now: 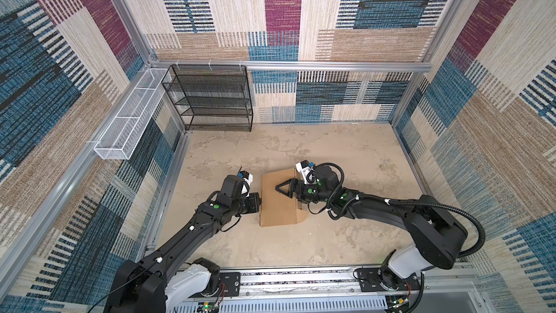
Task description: Fold the paper box
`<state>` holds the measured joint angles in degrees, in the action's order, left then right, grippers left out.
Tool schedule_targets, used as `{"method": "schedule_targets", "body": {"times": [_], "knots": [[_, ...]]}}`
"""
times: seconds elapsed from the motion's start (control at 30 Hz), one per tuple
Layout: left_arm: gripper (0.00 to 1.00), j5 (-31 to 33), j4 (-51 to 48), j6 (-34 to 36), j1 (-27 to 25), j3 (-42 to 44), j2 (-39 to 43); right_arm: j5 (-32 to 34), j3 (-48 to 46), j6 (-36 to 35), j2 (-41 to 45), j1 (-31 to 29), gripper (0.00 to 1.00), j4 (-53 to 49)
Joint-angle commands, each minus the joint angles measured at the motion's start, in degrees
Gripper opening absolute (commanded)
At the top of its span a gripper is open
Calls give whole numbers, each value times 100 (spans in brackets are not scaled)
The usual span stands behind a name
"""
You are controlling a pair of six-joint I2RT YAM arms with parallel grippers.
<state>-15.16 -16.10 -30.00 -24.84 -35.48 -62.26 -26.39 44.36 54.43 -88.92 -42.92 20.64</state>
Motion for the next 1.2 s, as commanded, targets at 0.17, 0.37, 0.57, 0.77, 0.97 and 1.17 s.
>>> {"method": "schedule_targets", "body": {"times": [0.17, 0.37, 0.57, 0.77, 0.97, 1.17], "knots": [[0, -93, 231, -119, -90, -112, -76, -49, 112, 24, -124, -48, 87, 130], [0, -66, 209, -128, -109, -176, -76, 46, 142, -38, -125, -64, 79, 1], [0, -49, 171, -120, -118, -222, -63, 74, 176, -81, -151, -64, 67, -59], [3, -31, 138, -108, -118, -231, -45, 95, 209, -117, -167, -65, 58, -157], [11, 13, 112, -103, -118, -240, -32, 126, 239, -170, -166, -61, 52, -227], [19, 52, 87, -101, -118, -257, -14, 166, 248, -213, -161, -68, 51, -295]]}}
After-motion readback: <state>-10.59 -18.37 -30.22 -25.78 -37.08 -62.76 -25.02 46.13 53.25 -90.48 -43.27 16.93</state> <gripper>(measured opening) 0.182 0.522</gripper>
